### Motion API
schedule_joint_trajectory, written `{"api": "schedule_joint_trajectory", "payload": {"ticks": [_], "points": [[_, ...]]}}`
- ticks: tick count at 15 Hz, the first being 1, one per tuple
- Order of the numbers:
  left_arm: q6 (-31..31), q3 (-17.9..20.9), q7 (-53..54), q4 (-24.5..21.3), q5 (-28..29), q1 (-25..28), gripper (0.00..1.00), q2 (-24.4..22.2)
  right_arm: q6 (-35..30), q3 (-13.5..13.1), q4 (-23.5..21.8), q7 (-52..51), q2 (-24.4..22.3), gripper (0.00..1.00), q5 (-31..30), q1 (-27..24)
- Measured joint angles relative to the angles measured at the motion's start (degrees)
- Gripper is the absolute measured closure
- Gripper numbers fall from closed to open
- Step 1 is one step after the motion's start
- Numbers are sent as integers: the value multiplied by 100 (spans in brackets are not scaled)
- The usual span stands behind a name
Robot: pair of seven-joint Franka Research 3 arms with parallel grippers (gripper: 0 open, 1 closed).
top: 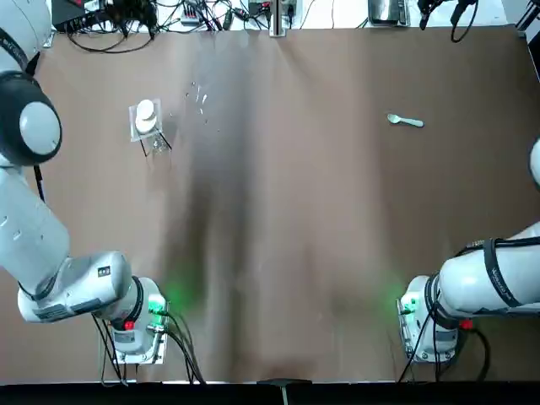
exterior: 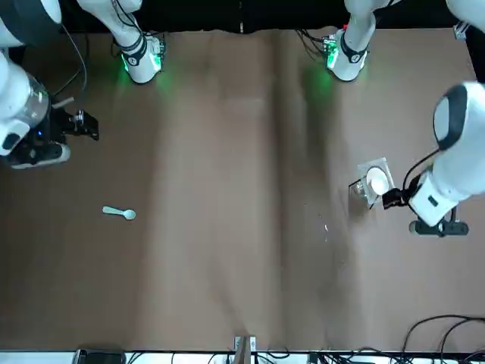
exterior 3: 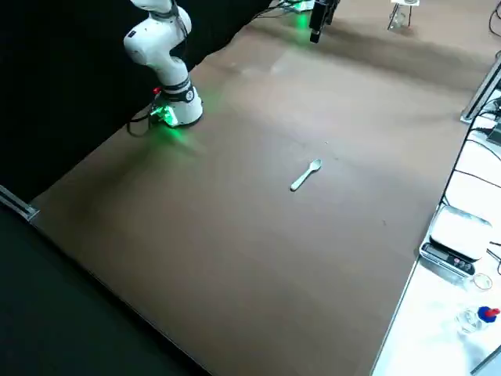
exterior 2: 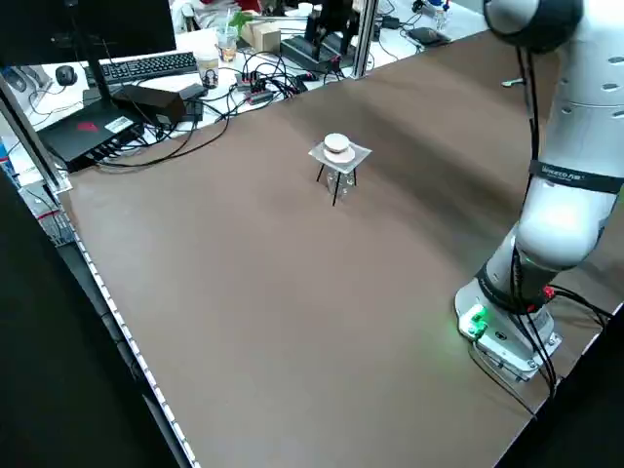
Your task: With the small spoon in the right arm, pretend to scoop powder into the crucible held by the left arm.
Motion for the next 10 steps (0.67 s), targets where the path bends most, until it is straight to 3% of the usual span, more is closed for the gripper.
{"api": "schedule_joint_trajectory", "payload": {"ticks": [2, 5, 10], "points": [[-145, 290, -185, 15, -147, -319, 0, -472, 229, -31, -415, -1, -347, 0, 50, -22], [-673, 784, -133, -2, -639, -606, 0, -1110, 256, -90, -661, -29, -569, 0, 69, -18], [-1040, 998, 5, -140, -764, -797, 0, -1327, 221, -169, -730, -334, -590, 0, 65, -18]]}}
